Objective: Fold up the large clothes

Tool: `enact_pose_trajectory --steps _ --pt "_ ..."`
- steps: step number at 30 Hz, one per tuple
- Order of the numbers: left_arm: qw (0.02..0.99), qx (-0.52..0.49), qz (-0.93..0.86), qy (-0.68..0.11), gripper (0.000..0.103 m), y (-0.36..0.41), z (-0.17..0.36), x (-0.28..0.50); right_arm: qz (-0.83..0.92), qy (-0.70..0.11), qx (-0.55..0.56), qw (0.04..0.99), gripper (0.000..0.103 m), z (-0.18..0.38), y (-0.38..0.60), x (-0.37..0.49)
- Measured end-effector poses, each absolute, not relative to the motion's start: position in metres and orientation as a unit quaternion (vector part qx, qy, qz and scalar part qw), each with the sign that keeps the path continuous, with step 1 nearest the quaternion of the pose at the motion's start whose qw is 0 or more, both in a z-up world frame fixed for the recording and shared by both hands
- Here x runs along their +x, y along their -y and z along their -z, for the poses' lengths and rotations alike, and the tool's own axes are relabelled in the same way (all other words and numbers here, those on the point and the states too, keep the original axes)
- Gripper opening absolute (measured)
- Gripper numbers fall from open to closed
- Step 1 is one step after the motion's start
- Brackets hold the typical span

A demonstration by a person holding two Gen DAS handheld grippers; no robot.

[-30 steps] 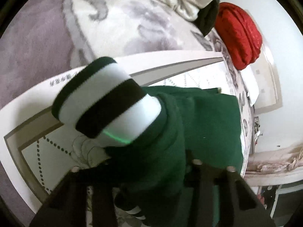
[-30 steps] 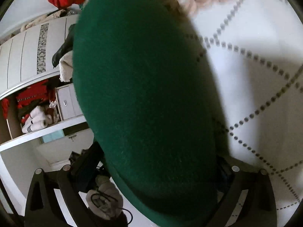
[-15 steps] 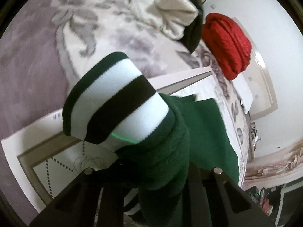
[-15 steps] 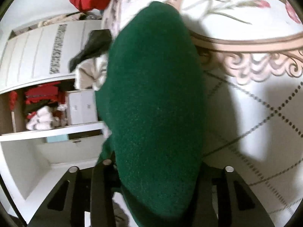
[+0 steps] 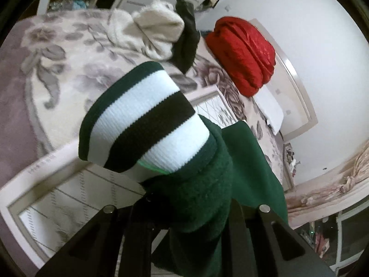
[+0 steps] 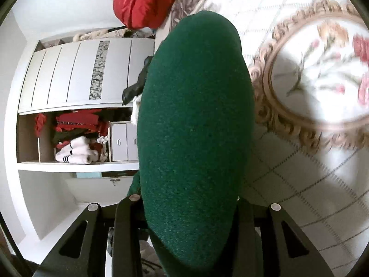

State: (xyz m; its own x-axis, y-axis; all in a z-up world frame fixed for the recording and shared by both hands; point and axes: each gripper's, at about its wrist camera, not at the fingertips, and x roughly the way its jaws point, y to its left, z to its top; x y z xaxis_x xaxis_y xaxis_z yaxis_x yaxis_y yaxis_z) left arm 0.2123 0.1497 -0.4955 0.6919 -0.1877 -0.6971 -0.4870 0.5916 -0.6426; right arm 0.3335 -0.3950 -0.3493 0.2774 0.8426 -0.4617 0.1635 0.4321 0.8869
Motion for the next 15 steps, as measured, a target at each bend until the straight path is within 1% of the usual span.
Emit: enact_pose_trajectory --steps 2,4,5,6,7,8,9,10,12,13,15 --pt "0.798 -0.437 -0.085 -0.405 0.014 -0.138 0.514 0.225 -0.251 -0.546 0.468 0.648 0.038 0.354 0.416 0.340" --pt "0.776 -0.440 -0.075 -0.445 0.016 -0.126 0.546 0.234 -0.230 -0.568 0.455 0.646 0.040 0.370 0.437 0.348" --pt "0.764 -0.441 -0.075 -0.465 0.016 -0.121 0.561 0.235 -0.226 -0.579 0.453 0.639 0.042 0.379 0.444 0.351" --pt "0.752 -0.446 -0.072 -0.480 0.018 -0.118 0.575 0.236 -0.216 -0.598 0.444 0.631 0.048 0.394 0.456 0.353" --pt "0.738 -0.458 -0.065 -0.491 0.024 -0.116 0.592 0.234 -0.206 -0.616 0.441 0.620 0.051 0.408 0.463 0.355" --pt "0.725 -0.470 -0.068 -0.499 0.027 -0.116 0.605 0.230 -0.200 -0.630 0.444 0.605 0.058 0.422 0.470 0.355" --pt "0.716 -0.484 -0.068 -0.499 0.035 -0.116 0.614 0.225 -0.198 -0.644 0.446 0.589 0.068 0.438 0.479 0.354" --pt "0.705 -0.508 -0.063 -0.490 0.047 -0.118 0.624 0.217 -0.204 -0.650 0.444 0.582 0.070 0.445 0.482 0.353" --pt "0.692 -0.528 -0.067 -0.487 0.061 -0.120 0.635 0.209 -0.219 -0.657 0.442 0.570 0.077 0.455 0.487 0.354" --pt "0.687 -0.546 -0.062 -0.476 0.064 -0.122 0.642 0.205 -0.223 -0.659 0.442 0.566 0.078 0.459 0.487 0.352" --pt "0.688 -0.551 -0.055 -0.469 0.069 -0.120 0.645 0.202 -0.230 -0.663 0.437 0.562 0.082 0.464 0.487 0.350"
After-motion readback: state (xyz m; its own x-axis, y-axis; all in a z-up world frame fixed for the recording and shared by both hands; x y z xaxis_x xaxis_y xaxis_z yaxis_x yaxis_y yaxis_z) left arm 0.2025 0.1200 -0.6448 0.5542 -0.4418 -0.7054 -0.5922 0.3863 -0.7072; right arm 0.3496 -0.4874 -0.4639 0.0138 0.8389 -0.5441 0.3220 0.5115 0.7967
